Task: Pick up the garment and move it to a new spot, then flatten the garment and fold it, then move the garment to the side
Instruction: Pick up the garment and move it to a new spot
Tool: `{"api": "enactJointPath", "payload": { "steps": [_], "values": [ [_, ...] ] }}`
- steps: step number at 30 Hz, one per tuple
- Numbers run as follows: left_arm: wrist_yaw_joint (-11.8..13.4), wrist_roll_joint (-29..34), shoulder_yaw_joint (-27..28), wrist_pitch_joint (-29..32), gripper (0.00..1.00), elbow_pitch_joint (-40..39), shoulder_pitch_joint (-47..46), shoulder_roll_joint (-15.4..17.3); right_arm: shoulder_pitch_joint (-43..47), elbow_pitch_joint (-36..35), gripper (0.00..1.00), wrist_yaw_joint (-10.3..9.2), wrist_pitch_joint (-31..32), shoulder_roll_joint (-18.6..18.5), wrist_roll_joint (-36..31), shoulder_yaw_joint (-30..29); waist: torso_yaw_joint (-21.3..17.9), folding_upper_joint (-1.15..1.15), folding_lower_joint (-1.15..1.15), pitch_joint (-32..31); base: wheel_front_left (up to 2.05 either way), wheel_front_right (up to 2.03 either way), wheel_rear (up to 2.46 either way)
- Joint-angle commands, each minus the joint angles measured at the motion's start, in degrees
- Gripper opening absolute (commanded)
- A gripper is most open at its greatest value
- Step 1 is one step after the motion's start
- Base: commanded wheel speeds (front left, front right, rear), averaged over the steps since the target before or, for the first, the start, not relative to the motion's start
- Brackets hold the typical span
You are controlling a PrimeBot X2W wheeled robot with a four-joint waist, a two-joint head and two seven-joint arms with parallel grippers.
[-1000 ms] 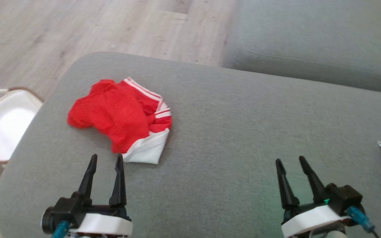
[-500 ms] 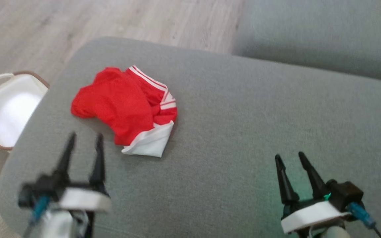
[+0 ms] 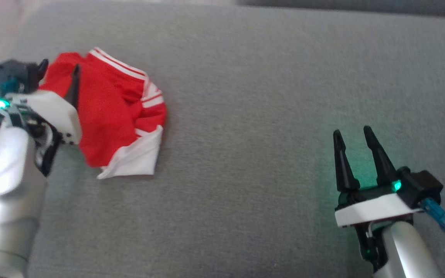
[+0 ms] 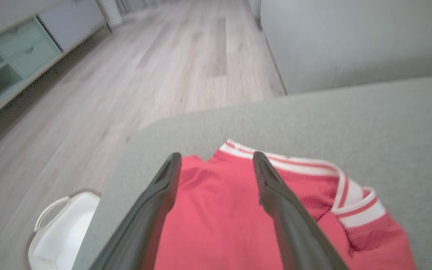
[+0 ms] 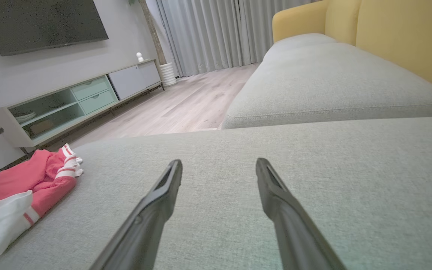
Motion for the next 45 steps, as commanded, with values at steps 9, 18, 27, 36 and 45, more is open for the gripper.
{"api": "enactJointPath", "payload": {
  "steps": [9,18,27,36,45],
  "values": [
    [0.1,-6.1,-4.7,11.8,1.00,11.0,-8.8,6.5,-4.2,-3.4,1.00,-0.04,-0.6,-0.2,-0.4,1.6,-6.1,0.00,-0.02,6.5,0.00,0.00,0.00],
    [0.1,-14.0,-5.0,13.2,0.00,17.2,-8.3,6.1,-4.6,-3.4,1.00,-0.04,-0.6,-0.2,-0.5,1.0,-6.9,0.00,-0.02,6.5,0.00,0.00,0.00],
    [1.1,-13.2,-3.5,-10.8,0.00,12.0,-11.8,5.7,-4.1,-2.2,1.00,-0.04,-0.6,-0.2,-0.4,1.5,-7.8,0.00,-0.02,1.8,0.00,0.00,0.00],
    [0.3,-9.8,-11.5,-17.3,0.00,-1.2,-9.9,1.1,-1.8,-1.3,1.00,-0.04,-0.6,-0.2,1.2,1.9,-10.5,0.00,-0.02,-4.0,0.00,0.00,0.00],
    [0.8,-7.0,-22.8,-8.9,0.00,-11.7,-2.6,-5.5,-1.6,-1.9,1.00,-0.04,-0.6,-0.2,2.7,3.2,-15.8,0.00,-0.02,-4.2,0.00,0.00,0.00]
  ]
}}
